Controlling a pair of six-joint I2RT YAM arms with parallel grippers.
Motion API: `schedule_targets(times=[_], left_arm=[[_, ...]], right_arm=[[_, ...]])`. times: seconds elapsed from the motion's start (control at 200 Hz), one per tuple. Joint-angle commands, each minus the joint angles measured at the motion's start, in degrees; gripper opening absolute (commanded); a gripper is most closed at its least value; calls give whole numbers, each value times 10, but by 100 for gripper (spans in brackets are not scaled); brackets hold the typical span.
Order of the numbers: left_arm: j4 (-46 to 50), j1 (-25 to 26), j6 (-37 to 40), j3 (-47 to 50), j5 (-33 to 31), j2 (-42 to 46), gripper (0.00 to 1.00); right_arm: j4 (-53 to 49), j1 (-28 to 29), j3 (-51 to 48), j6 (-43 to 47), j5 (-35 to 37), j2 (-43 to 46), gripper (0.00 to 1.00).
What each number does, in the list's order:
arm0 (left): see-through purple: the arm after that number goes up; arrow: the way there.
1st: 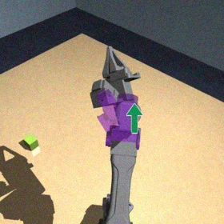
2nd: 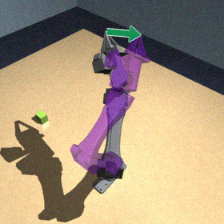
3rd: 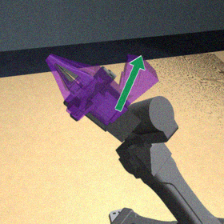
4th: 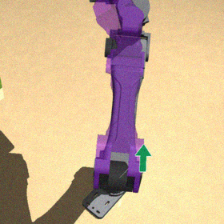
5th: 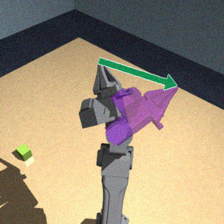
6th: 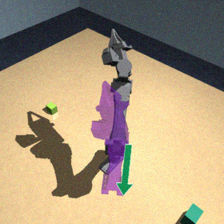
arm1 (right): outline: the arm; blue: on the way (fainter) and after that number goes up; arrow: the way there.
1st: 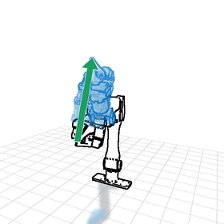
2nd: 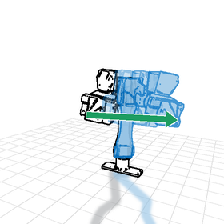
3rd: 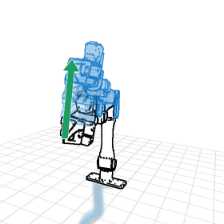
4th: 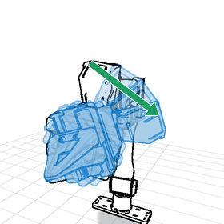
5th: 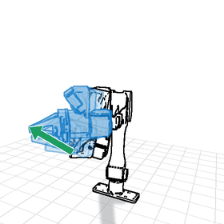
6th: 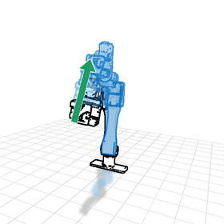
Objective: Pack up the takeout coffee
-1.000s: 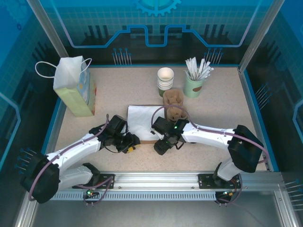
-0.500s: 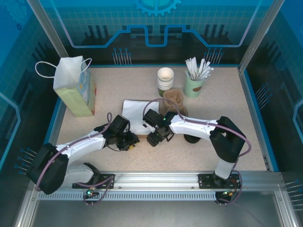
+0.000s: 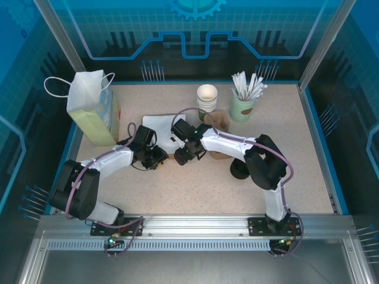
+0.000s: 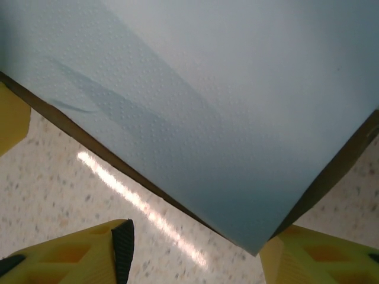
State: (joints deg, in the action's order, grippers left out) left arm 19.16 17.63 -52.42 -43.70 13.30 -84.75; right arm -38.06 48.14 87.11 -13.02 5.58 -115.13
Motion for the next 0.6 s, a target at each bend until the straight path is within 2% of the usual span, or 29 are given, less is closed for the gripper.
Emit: schedule_targets(times=[0.0,0.39,0.595], left_arm=[[10,-23,43,-38,-7,-37,31],[35,-59,91,-159,-28,-147,31],[26,-63,106,-160,-39,-121,36]], right_arm=[[-7,-11,48,15,-14,-33,59],[-5,-37,169,17,-23,-123,60],[-4,-38,162,19,-20,-92,63]])
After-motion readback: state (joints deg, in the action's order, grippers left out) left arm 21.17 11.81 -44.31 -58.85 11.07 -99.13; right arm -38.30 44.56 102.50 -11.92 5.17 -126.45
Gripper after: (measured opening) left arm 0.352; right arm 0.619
